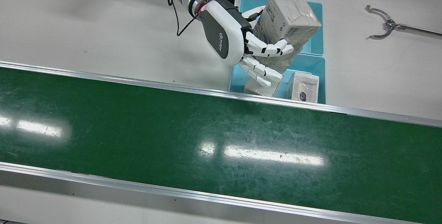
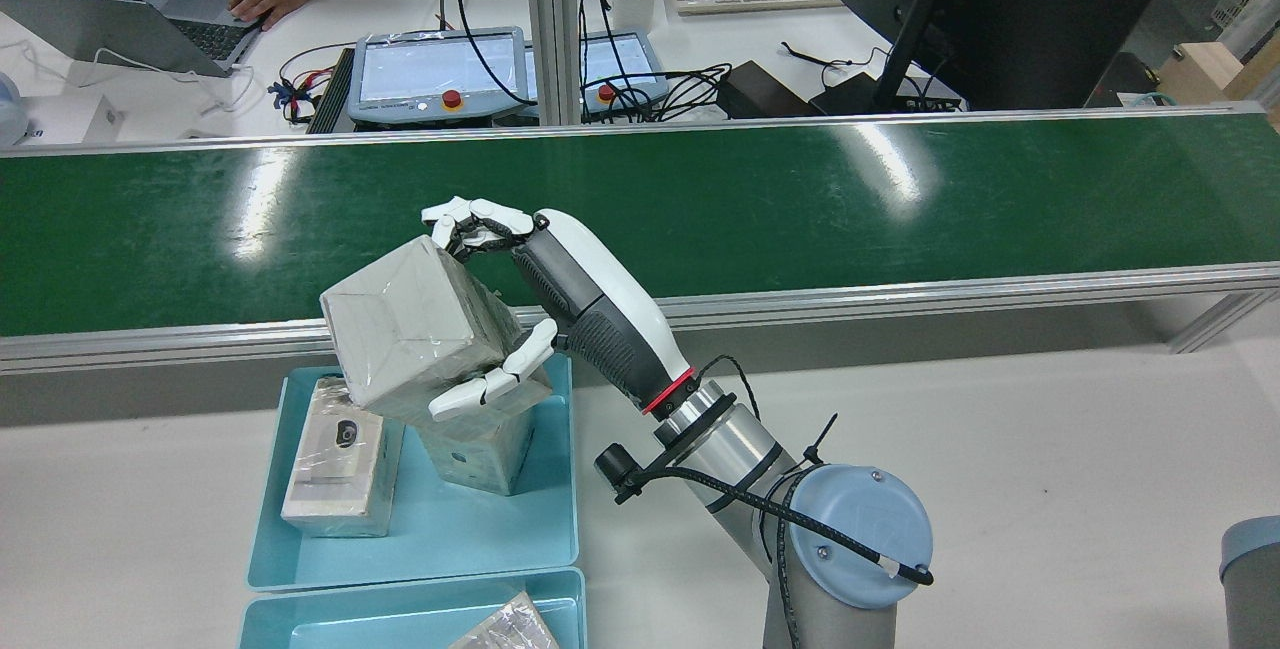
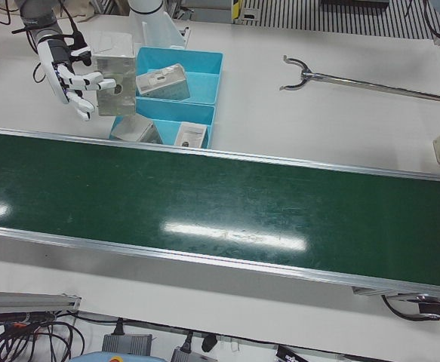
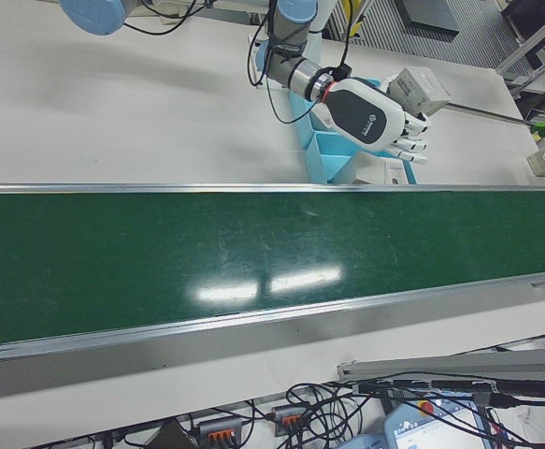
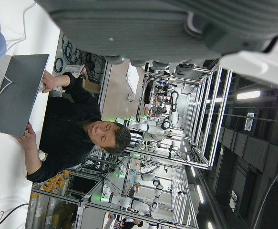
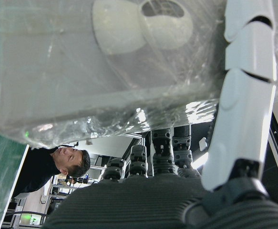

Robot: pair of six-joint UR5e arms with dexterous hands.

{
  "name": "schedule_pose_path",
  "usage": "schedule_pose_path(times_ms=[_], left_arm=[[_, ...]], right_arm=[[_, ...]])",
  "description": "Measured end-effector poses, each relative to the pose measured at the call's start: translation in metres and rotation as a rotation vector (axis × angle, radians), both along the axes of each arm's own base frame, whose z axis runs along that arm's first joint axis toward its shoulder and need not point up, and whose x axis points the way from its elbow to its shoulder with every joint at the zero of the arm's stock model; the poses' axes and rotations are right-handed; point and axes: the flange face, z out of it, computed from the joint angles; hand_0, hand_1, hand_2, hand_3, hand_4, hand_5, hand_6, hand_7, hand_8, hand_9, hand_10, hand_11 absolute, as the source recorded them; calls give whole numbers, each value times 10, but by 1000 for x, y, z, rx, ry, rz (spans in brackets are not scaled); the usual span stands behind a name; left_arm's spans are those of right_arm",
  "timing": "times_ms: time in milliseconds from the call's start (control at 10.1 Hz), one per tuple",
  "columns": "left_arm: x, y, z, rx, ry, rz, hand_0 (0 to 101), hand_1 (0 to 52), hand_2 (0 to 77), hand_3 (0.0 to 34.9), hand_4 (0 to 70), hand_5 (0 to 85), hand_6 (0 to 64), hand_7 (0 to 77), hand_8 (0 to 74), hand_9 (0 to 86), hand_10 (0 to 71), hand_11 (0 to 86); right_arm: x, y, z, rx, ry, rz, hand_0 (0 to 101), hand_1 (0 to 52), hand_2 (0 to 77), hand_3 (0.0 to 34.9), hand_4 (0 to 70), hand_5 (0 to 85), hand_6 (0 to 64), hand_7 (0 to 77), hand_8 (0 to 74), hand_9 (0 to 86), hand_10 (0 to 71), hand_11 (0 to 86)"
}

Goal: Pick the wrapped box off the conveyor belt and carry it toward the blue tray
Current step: 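Carry the held box with the right hand toward the blue tray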

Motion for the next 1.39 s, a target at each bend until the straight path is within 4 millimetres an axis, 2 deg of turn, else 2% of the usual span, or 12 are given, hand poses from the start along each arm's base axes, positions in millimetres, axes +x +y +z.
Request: schedule_pose_path(times_ms=[99, 198, 298, 397, 992, 1091, 1190, 1289, 1388], left_arm=[[0, 0, 0, 0, 0, 0, 0, 0, 11, 0, 0, 11, 0, 5, 5, 0, 5, 5], [0, 0, 0, 0, 0, 0, 0, 0, 11, 0, 0, 11, 0, 5, 5, 0, 5, 5], [0, 0, 0, 0, 0, 0, 0, 0, 5, 0, 0, 11, 0, 0, 5, 5, 5, 5], [0, 0, 0, 0, 0, 0, 0, 0, 5, 0, 0, 11, 0, 0, 5, 0, 5, 5], [0, 0, 0, 0, 0, 0, 0, 0, 5, 0, 0, 11, 0, 5, 5, 0, 5, 5], [0, 0, 0, 0, 0, 0, 0, 0, 5, 0, 0, 11, 0, 5, 5, 5, 0, 5], [0, 0, 0, 0, 0, 0, 0, 0, 5, 0, 0, 11, 0, 5, 5, 0, 0, 5], [0, 0, 0, 0, 0, 0, 0, 0, 5, 0, 0, 11, 0, 0, 5, 0, 5, 5], [0, 0, 0, 0, 0, 0, 0, 0, 5, 0, 0, 11, 0, 0, 5, 0, 5, 5]], right_arm=[[-1, 0, 1, -1, 2, 0, 471, 131, 164, 0, 93, 404, 360, 158, 55, 71, 49, 76], [-1, 0, 1, -2, 3, -1, 470, 60, 109, 18, 120, 295, 273, 104, 44, 16, 33, 54], [-1, 0, 1, -2, 3, -1, 470, 136, 109, 23, 125, 245, 229, 142, 44, 16, 16, 76], [-1, 0, 2, -2, 4, -1, 469, 120, 125, 7, 125, 311, 278, 142, 44, 16, 44, 76], [-2, 1, 1, 0, 4, -3, 474, 120, 131, 16, 142, 316, 278, 142, 44, 16, 44, 82], [1, 1, -1, 4, -5, -4, 474, 120, 136, 0, 142, 327, 284, 142, 44, 16, 44, 82], [10, 0, -5, 9, -13, 5, 473, 120, 142, 1, 120, 327, 262, 147, 44, 16, 44, 82], [29, -9, -5, 7, -4, 32, 473, 120, 142, 1, 120, 327, 262, 147, 44, 16, 44, 82], [58, -23, -3, -11, 34, 74, 473, 120, 142, 1, 120, 327, 262, 147, 44, 16, 44, 82]])
